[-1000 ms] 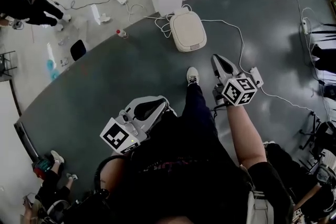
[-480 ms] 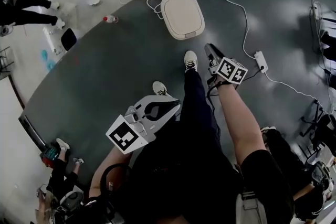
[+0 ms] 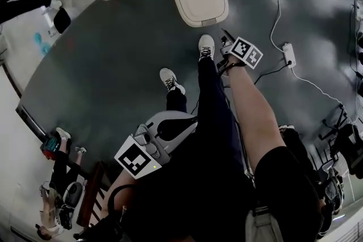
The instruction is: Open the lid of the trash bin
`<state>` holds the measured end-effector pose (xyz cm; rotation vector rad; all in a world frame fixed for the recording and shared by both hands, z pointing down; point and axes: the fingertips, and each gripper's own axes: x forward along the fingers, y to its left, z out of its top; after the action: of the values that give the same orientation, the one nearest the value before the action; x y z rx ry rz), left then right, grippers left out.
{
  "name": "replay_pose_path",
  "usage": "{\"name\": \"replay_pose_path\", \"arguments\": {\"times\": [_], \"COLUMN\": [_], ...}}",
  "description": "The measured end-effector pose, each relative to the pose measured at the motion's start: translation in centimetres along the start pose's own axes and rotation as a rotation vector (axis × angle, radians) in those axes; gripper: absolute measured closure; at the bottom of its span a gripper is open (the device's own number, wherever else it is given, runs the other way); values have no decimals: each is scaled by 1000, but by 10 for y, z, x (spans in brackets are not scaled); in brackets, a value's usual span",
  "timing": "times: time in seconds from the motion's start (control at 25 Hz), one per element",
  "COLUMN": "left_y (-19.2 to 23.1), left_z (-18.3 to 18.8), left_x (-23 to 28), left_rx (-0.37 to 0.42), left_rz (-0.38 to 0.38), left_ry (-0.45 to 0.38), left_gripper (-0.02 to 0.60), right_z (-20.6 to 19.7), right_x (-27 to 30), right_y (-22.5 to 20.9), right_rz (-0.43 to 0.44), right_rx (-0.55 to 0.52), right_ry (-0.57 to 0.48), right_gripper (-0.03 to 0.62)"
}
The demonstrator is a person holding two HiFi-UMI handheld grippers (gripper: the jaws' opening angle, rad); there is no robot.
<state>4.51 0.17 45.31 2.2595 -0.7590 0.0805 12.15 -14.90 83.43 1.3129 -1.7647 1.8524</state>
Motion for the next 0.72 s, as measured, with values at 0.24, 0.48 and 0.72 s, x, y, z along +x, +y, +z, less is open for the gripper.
{"name": "replay_pose_path", "arguments": {"times": [0.24, 0.48, 0.72], "left_y": [20, 28, 35], "left_z": [-30, -56, -69], "left_x": [3, 4, -1], "left_rx": [-55, -87, -103], "left_rz": [37, 32, 42], "left_ry": [33, 80, 71], "left_gripper": [580, 578, 578], "right_z": [-13, -20, -27], "right_x": [43, 70, 76], "right_y": [-27, -44, -49], "right_rz": [-50, -98, -79], "right_rx": [41, 73, 109], "right_ry": [42, 56, 35], "right_gripper": [462, 452, 420]}}
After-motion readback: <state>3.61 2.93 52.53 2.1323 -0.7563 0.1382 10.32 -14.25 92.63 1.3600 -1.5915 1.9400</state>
